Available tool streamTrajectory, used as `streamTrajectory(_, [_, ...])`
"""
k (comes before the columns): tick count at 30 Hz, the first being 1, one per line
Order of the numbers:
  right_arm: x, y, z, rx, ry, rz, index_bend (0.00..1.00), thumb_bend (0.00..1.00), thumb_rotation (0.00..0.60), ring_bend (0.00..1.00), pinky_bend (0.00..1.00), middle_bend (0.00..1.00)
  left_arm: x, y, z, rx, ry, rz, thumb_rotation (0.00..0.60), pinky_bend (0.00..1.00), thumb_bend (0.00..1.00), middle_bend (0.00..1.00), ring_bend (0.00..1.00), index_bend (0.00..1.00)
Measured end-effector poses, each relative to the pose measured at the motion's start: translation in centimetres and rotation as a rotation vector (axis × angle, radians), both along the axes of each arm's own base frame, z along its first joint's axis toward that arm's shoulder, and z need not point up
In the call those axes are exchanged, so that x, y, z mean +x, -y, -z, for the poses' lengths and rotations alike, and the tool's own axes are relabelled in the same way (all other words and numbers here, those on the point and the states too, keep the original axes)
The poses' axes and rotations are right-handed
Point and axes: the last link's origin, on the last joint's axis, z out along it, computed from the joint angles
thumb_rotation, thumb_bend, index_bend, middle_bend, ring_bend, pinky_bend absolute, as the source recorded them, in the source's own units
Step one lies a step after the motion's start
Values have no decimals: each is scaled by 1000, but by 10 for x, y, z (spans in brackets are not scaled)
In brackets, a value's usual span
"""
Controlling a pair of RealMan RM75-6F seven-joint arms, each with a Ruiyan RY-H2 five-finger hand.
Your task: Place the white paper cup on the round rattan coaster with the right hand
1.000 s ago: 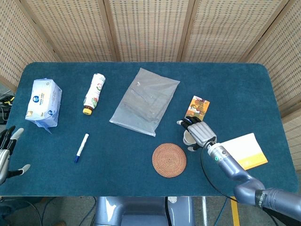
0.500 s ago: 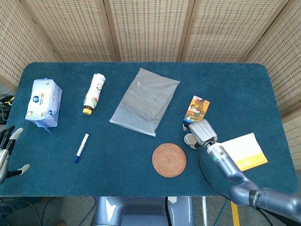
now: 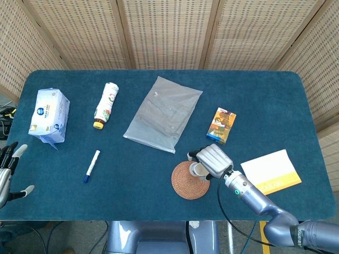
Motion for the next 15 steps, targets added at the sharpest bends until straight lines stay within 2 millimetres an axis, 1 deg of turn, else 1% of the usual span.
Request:
streamTrajectory(7, [14, -7, 16, 46, -49, -38, 371, 117, 600, 513, 534, 502, -1, 0, -1, 0, 3, -1, 600, 0, 49, 0, 0, 0])
streamTrajectory(10, [15, -9, 23, 63, -75, -34, 371, 118, 600, 514, 535, 501, -1, 0, -1, -1, 5, -1, 600, 0, 51, 0, 0, 0])
streamTrajectory(15, [15, -13, 28, 86, -117, -20, 371, 117, 600, 514, 538, 500, -1, -1, -1, -2, 6, -1, 600, 0, 50, 0, 0, 0])
